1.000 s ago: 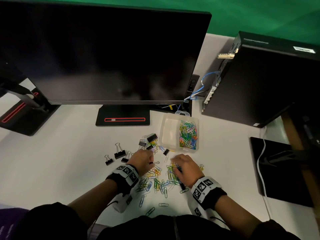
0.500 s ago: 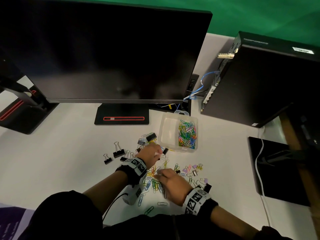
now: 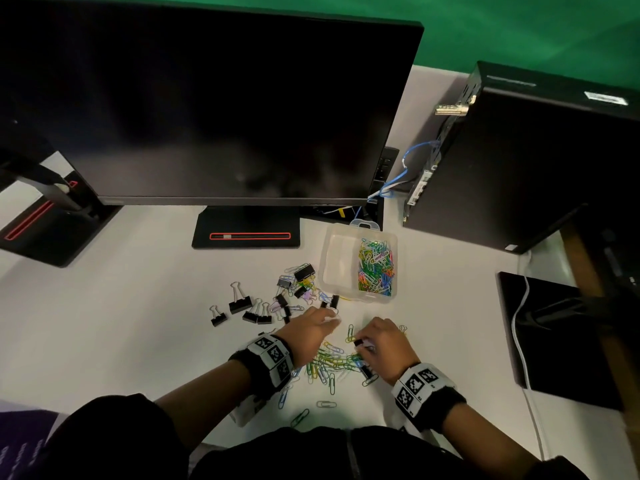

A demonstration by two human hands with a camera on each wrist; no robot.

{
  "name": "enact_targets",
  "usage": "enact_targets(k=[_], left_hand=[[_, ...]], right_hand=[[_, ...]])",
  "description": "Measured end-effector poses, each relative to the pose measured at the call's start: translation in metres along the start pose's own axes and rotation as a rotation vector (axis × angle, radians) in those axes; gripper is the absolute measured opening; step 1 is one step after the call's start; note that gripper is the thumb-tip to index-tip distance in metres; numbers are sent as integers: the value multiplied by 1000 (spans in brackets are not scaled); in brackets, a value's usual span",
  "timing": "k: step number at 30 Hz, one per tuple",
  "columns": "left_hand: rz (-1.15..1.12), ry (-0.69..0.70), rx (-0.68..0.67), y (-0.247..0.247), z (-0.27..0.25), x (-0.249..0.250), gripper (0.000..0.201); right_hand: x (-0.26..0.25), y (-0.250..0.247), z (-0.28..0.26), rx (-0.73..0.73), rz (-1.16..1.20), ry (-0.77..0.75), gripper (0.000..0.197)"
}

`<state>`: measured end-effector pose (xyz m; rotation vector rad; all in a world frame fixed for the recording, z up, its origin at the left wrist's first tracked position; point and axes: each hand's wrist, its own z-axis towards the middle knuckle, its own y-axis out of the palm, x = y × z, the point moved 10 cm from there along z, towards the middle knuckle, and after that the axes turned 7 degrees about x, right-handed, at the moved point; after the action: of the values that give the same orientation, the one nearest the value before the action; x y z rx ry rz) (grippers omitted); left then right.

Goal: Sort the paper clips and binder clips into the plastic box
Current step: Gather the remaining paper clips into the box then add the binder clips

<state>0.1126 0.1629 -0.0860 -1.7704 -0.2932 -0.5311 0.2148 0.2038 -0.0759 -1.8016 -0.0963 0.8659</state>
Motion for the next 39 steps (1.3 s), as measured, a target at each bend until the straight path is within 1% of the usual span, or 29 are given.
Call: enact_targets(k=[2,5,7,8,10,12,14,16,17,18,19,20,21,23,24,26,27,28,29,31,32,33,35,39], left_hand=[[47,65,14,1,0,6,53],[39,126,27,3,1,14,47],[46,131,44,1,2,17,49],[69,123,39,2,4,17,54],[126,122,-22,7,6,21,69],[183,161,-101,14,5,28,80],[239,178,-188,21,2,29,82],[241,197,-237,26,-3,27,76],[218,213,-225,25,-6,26,70],[171,246,-179,21,-9,27,67],[123,275,-139,17,-11,27,69],[90,294,-129,16,-15,26,72],[60,293,-135,16,-20,25,69],[23,213,-155,16,-31,15,66],[5,158,-124,11,-34,8,64],[-28,86,22,-9,-38,-5,52],[-65,45,91,-19,-42,-13,50],[-97,-1,133,-28,-46,-21,58],[-111,-58,140,-34,-52,-29,72],[-83,-156,107,-39,-65,-41,100],[-50,-188,81,-38,-72,-44,109],[-14,-210,52,-35,-79,-46,114],[27,-264,-14,-24,-94,-52,119],[-17,-376,-29,-5,-114,-61,120]], right_hand=[[1,1,-1,-5,14,13,18],[4,0,-1,-3,49,38,13],[6,-2,0,9,76,56,11],[7,-3,1,14,85,65,11],[8,-3,3,27,99,81,13],[8,-4,3,46,113,93,15],[11,-7,5,66,122,115,16],[17,-15,9,97,120,143,17],[21,-21,11,117,118,164,17],[25,-26,13,135,115,186,17],[29,-30,15,146,111,205,17],[33,-32,16,145,101,217,18],[35,-33,17,137,85,219,19],[33,-31,17,125,53,188,21],[28,-30,16,122,56,158,23],[11,-20,13,65,70,69,31],[0,-12,11,-5,57,9,39],[-13,-1,7,-98,30,-59,49],[-25,9,2,-195,-5,-129,62],[-45,26,-8,-346,-103,-240,85],[-51,31,-11,-391,-151,-276,94],[-55,36,-13,-420,-188,-297,102],[-61,43,-15,-453,-217,-308,112],[-60,54,-14,-468,-120,-219,119]])
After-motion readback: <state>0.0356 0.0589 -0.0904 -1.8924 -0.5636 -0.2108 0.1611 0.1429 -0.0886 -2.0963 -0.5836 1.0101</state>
